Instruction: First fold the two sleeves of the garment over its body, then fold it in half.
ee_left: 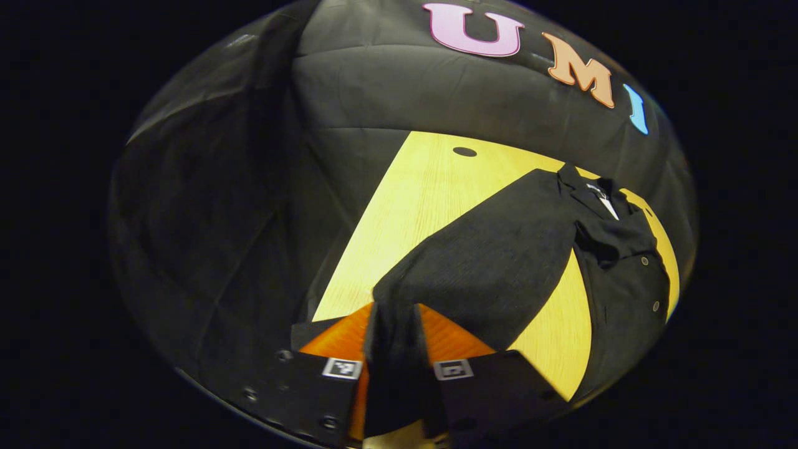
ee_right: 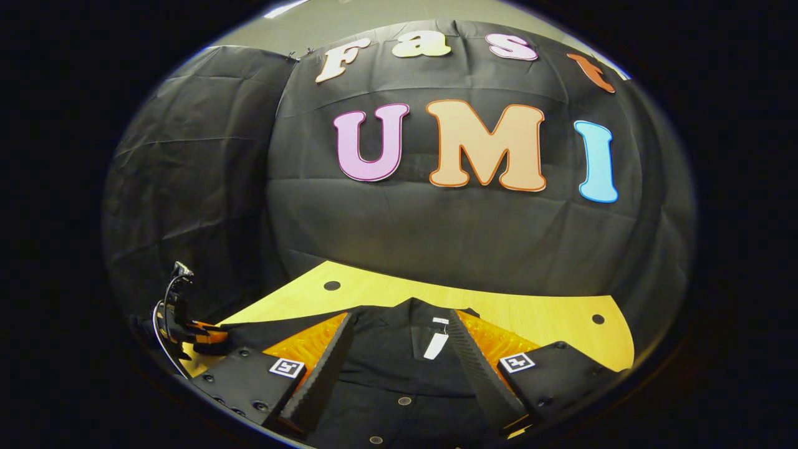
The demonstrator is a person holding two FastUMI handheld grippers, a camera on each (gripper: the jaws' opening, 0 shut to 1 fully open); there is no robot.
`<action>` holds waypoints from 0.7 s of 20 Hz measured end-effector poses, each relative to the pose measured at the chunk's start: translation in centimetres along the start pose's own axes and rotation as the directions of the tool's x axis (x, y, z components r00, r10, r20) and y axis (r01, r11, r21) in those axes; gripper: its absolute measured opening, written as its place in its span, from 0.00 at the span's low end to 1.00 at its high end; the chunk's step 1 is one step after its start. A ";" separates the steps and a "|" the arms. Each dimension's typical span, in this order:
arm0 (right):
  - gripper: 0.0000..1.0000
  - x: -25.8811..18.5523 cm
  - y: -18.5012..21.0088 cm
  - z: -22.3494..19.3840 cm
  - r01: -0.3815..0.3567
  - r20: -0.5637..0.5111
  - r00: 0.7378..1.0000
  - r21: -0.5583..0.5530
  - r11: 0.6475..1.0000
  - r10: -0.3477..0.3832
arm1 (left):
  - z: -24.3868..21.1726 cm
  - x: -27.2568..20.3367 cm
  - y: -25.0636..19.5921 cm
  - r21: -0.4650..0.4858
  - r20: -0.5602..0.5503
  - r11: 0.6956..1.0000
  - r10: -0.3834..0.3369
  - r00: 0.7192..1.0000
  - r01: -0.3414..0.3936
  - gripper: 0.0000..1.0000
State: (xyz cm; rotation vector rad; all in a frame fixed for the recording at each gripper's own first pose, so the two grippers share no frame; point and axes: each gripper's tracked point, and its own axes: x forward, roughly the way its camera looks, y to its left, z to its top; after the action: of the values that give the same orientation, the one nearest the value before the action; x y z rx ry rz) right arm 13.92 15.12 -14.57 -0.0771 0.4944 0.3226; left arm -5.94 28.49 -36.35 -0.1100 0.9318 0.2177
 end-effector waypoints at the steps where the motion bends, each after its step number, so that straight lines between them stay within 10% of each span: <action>1: 0.94 -0.1 -0.2 -0.2 -0.001 0.000 1.000 -0.001 1.000 0.001 | 0.0 -0.2 -0.1 -0.013 -0.002 1.000 0.006 1.000 -0.006 0.17; 3: 0.94 -0.5 -0.7 -0.5 -0.002 -0.005 1.000 0.005 1.000 0.002 | -0.3 -0.2 -0.9 -0.006 -0.014 1.000 -0.011 1.000 0.011 0.00; 14: 0.95 -2.3 -6.1 -0.5 0.005 0.025 1.000 0.029 1.000 -0.006 | 8.1 -4.5 -12.6 0.013 0.141 0.979 -0.202 0.969 0.202 0.00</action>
State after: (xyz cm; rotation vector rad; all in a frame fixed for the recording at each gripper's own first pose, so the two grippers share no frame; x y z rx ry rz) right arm 13.76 8.61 -13.93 -0.0461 0.4741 0.3108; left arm 0.73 17.13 -27.92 -0.1878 0.7723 0.0367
